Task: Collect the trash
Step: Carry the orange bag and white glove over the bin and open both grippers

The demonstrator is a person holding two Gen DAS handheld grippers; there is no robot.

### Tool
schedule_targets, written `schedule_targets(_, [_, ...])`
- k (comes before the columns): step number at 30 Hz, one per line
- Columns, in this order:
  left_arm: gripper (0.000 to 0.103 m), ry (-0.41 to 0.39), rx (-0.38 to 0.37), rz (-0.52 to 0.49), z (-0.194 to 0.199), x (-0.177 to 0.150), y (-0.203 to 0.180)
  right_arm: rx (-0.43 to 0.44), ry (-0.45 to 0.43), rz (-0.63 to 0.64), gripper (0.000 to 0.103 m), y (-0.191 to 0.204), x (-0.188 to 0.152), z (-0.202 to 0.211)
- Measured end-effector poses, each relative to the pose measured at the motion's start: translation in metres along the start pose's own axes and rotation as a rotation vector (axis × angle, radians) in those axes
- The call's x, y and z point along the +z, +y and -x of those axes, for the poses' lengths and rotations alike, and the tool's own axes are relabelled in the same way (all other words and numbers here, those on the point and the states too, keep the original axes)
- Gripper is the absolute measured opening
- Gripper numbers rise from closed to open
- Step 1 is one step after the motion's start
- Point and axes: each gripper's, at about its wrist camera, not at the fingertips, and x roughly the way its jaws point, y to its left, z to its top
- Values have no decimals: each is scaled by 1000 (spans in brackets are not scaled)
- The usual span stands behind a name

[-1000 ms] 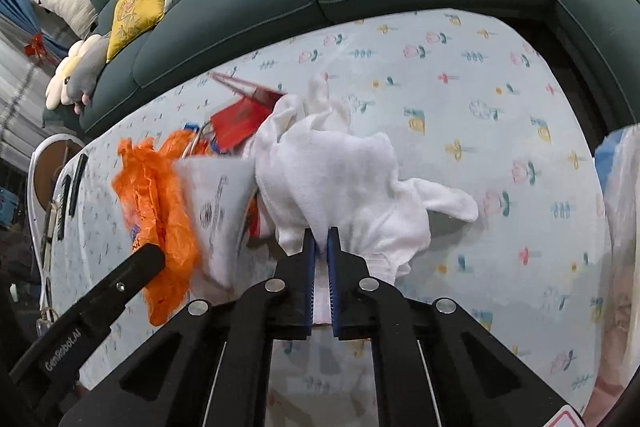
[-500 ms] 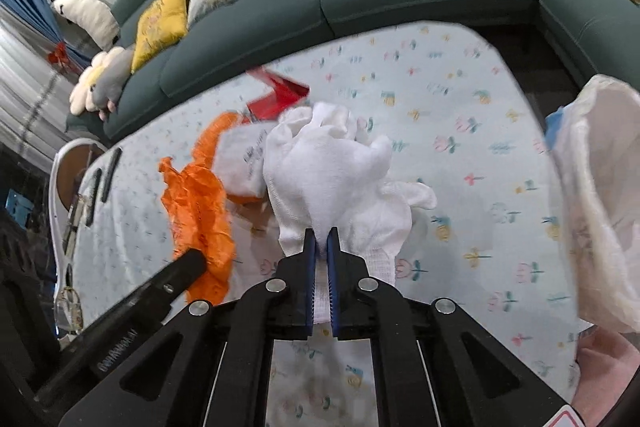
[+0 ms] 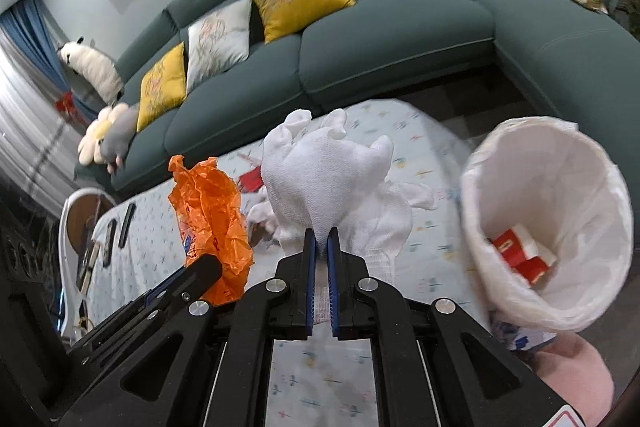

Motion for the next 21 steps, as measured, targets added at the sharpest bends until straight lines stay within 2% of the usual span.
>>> schedule_targets(11, [15, -5, -75, -178, -1, -7, -98, -53, -101, -110, 6, -83, 5, 57])
schedule_targets(21, [15, 44, -167, -337, -23, -20, -179, -107, -136, -209, 6, -151, 3, 79])
